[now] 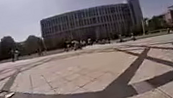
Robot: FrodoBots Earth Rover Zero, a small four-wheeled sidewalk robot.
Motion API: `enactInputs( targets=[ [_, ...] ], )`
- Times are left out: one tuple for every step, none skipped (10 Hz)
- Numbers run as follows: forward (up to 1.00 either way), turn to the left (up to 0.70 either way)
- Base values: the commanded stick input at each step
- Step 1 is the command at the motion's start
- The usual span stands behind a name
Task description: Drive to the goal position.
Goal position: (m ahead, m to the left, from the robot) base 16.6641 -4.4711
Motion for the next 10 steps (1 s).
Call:
enactInputs(
  targets=[
    [1.0, 0.0],
    [1.0, 0.0],
    [1.0, 0.0],
    [1.0, 0.0],
    [1.0, 0.0],
    [1.0, 0.0],
    [1.0, 0.0],
    [1.0, 0.0],
    [1.0, 0.0],
    [1.0, 0.0]
  ],
)
